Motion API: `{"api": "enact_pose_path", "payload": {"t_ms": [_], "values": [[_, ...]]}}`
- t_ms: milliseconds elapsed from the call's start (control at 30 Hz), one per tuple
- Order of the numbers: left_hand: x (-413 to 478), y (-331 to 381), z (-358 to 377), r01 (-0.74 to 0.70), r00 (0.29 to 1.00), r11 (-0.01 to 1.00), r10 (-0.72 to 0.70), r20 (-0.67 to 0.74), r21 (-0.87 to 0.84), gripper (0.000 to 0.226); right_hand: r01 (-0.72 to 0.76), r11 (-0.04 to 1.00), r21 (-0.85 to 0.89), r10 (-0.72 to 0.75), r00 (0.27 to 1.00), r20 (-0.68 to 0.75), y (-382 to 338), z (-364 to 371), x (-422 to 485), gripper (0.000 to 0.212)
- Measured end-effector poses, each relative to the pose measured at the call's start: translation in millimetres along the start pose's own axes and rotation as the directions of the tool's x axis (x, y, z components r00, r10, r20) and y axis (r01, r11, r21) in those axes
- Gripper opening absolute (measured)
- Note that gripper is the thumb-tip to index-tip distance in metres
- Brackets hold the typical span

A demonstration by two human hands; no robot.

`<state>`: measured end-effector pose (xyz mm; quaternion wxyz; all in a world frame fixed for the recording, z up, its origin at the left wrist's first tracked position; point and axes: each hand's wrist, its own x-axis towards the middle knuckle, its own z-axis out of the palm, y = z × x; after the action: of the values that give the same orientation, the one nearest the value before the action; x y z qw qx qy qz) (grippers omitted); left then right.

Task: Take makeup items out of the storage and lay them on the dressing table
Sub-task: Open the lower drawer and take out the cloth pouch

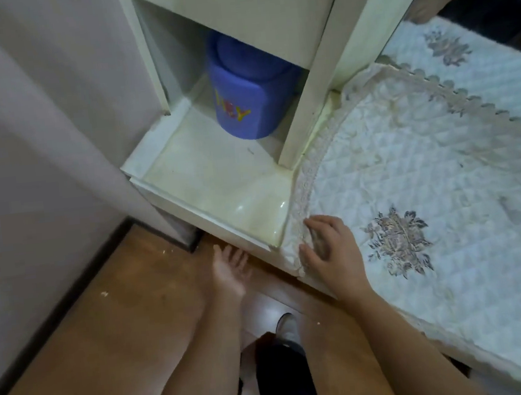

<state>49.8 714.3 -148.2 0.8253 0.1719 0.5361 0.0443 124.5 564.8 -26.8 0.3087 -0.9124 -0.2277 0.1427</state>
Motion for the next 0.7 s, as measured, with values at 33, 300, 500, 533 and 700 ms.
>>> {"api": "enact_pose_path", "payload": {"t_ms": [33, 300, 500, 533, 700], "values": [[3, 0, 1, 0.005, 1.000, 1.000, -0.005, 0.012, -0.009, 0.058, 0.003, 1.000, -0.002, -0.003, 1.000, -0.007, 0, 1, 0, 0.042], [-1, -12, -15, 0.009, 0.994, 0.994, 0.003, 0.113, -0.110, 0.064, 0.040, 0.999, -0.009, -0.040, 0.999, -0.031, 3, 4, -6, 0.043], [13, 3, 16, 0.006, 0.996, 1.000, -0.008, -0.093, -0.029, 0.059, 0.050, 0.999, -0.008, -0.050, 0.998, -0.026, 2, 7, -8, 0.044], [14, 1, 16, 0.000, 0.997, 1.000, -0.002, -0.081, -0.027, 0.060, 0.053, 0.999, -0.006, -0.053, 0.998, -0.025, 3, 7, -8, 0.044], [9, -6, 3, 0.005, 0.998, 0.979, 0.007, 0.062, -0.203, 0.066, 0.068, 0.998, -0.016, -0.068, 0.997, -0.027, 7, 7, -6, 0.044]]}}
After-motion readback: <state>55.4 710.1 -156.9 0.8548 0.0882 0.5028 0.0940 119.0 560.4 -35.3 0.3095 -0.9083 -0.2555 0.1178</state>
